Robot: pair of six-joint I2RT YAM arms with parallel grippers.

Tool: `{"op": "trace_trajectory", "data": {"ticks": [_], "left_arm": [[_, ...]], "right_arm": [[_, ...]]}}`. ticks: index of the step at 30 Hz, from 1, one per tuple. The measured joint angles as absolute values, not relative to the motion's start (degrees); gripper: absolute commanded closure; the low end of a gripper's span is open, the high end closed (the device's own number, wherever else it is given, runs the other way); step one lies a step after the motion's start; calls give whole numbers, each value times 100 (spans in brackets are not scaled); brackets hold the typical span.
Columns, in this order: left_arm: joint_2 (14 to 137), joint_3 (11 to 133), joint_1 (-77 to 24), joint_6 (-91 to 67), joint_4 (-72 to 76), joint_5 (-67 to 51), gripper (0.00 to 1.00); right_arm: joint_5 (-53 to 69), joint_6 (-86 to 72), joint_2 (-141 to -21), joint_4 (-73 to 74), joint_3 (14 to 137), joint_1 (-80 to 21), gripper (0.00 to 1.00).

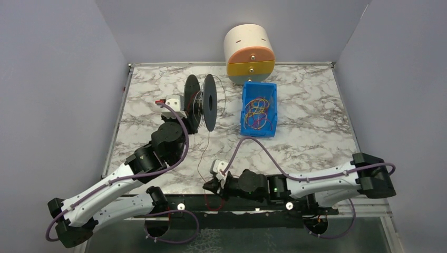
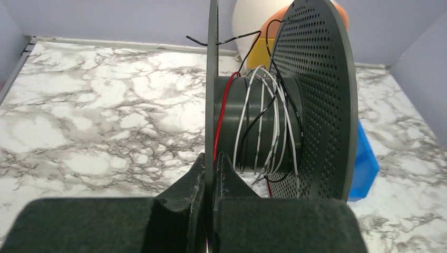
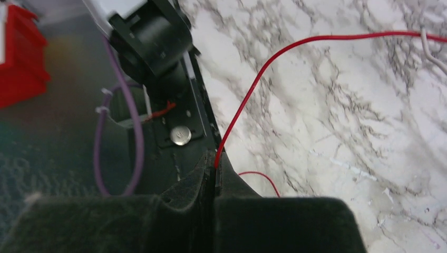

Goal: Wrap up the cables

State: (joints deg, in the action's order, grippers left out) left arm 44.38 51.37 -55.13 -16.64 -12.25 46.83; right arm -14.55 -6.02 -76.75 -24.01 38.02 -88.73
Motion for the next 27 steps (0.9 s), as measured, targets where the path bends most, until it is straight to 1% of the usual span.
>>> {"op": "trace_trajectory", "data": {"ticks": [8, 16, 20, 24, 27], "left_arm": [[4567, 4731, -5513, -1562, -1188, 4930, 100], [4619, 4528, -5513, -1664, -1337, 4932, 100], [4619, 4515, -5520, -1741, -1509, 4925, 100], [4619, 4517, -5544, -1802, -1715, 4834, 100], [4628, 4517, -5601, -1817, -1872, 4681, 100]], "right_arm": [[-1503, -753, -6882, -1111, 4722, -8956, 99], [-1861, -550, -6897, 301, 6001, -8956, 99], [-2005, -283, -6890, 681, 6265, -8943, 99], [-1900, -97, -6901, 1140, 6490, -8711, 99], [-1695, -10, -6941, 1391, 6729, -8344, 99]]}}
